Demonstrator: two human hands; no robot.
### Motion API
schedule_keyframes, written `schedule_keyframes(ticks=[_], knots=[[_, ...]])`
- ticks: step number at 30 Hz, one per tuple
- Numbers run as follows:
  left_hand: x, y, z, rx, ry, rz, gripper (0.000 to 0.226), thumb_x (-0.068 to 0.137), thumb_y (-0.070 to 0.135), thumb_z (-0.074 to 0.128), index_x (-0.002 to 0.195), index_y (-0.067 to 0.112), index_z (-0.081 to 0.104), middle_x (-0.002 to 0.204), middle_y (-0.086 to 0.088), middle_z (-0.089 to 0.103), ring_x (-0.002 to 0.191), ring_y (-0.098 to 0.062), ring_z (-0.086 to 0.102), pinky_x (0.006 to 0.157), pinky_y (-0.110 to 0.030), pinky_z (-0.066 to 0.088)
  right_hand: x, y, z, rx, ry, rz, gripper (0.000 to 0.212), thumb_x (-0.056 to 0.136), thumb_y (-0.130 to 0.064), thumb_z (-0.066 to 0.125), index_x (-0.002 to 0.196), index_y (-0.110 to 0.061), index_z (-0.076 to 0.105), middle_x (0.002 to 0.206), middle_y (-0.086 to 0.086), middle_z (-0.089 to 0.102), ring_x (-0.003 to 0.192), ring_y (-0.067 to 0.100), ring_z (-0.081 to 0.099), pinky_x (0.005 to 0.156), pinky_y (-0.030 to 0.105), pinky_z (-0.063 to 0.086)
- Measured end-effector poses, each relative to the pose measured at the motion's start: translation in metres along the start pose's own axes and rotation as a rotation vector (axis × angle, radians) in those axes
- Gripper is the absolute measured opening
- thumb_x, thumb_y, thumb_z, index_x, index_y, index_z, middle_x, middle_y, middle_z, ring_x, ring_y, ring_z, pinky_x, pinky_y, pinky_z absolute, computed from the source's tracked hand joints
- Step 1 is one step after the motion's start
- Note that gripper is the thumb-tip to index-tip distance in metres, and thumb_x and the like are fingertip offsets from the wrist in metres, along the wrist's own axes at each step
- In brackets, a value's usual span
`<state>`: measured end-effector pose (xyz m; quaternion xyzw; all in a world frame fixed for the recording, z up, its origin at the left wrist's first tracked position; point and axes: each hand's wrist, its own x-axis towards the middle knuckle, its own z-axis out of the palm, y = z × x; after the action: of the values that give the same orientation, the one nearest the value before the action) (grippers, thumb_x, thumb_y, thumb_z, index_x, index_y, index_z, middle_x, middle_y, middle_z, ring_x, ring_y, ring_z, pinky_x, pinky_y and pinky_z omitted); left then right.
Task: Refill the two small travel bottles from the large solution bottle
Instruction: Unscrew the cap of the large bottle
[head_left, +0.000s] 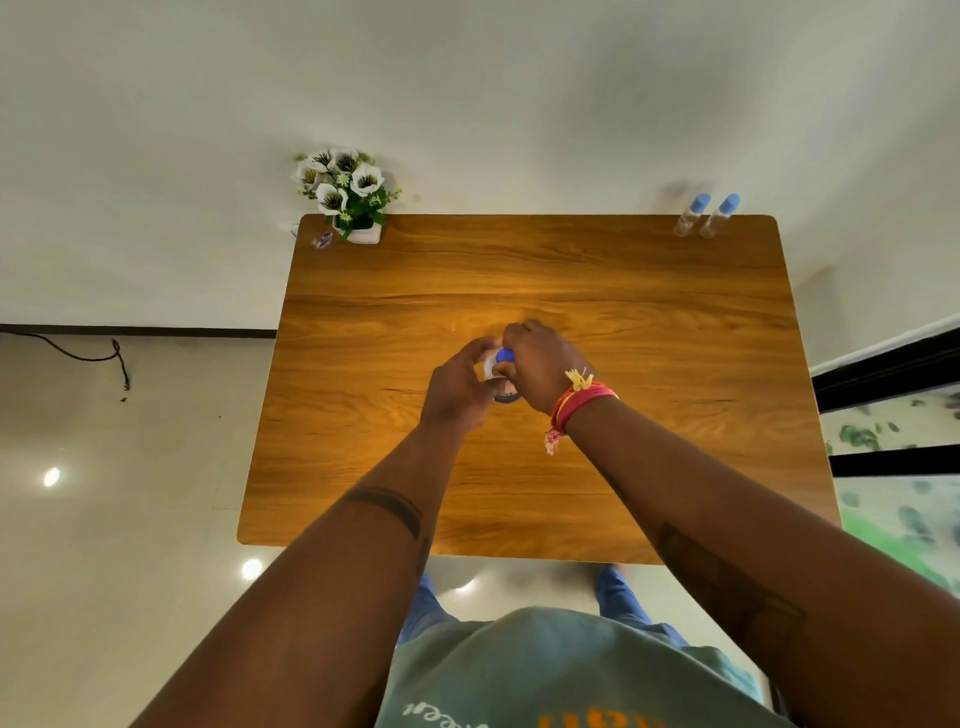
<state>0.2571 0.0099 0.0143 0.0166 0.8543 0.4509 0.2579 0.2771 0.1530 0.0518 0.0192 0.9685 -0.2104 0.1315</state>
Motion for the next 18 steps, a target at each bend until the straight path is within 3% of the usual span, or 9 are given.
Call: schedule_keyframes(ticks=[3,6,12,18], knots=[[0.0011,-0.0005,0.0009,0.034,0.002,0.002,0.060,0.082,0.021,0.080,0.138,0.029,0.059,0.140,0.007,0.062,0.124,-0.018,0.060,0.094,-0.032,0.051,0.0020,-0.0001,-0.0040,-0.058,-0.017,-0.057,0.032,0.087,-0.017,0.072,0.117,-0.014,0.063,0.110,0.007,0.055,0.092,0.027,0.061,0.071,0.034,0.051],[0.0005,0.0004,0.0006,0.075,0.009,0.019,0.059,0.084,0.022,0.078,0.139,0.028,0.058,0.139,0.006,0.062,0.122,-0.018,0.061,0.090,-0.031,0.049,0.0016,0.0019,-0.0045,-0.071,-0.016,-0.099,0.035,0.086,-0.013,0.073,0.119,-0.017,0.066,0.107,0.007,0.054,0.088,0.027,0.060,0.066,0.033,0.047],[-0.0023,0.0000,0.0007,0.056,0.029,0.031,0.054,0.086,0.020,0.074,0.136,0.034,0.059,0.136,0.009,0.063,0.115,-0.017,0.062,0.087,-0.030,0.051,-0.0041,0.0044,0.0011,0.036,0.027,0.011,0.056,0.085,-0.034,0.077,0.131,-0.014,0.053,0.124,0.009,0.049,0.098,0.027,0.061,0.077,0.042,0.057],[-0.0021,0.0013,0.0007,0.057,0.017,0.023,0.059,0.083,0.020,0.077,0.138,0.035,0.058,0.139,0.008,0.062,0.119,-0.015,0.062,0.088,-0.030,0.052,0.0005,-0.0038,0.0046,0.016,0.045,0.067,0.039,0.087,-0.030,0.074,0.117,-0.011,0.057,0.117,0.010,0.052,0.096,0.027,0.061,0.070,0.034,0.046]])
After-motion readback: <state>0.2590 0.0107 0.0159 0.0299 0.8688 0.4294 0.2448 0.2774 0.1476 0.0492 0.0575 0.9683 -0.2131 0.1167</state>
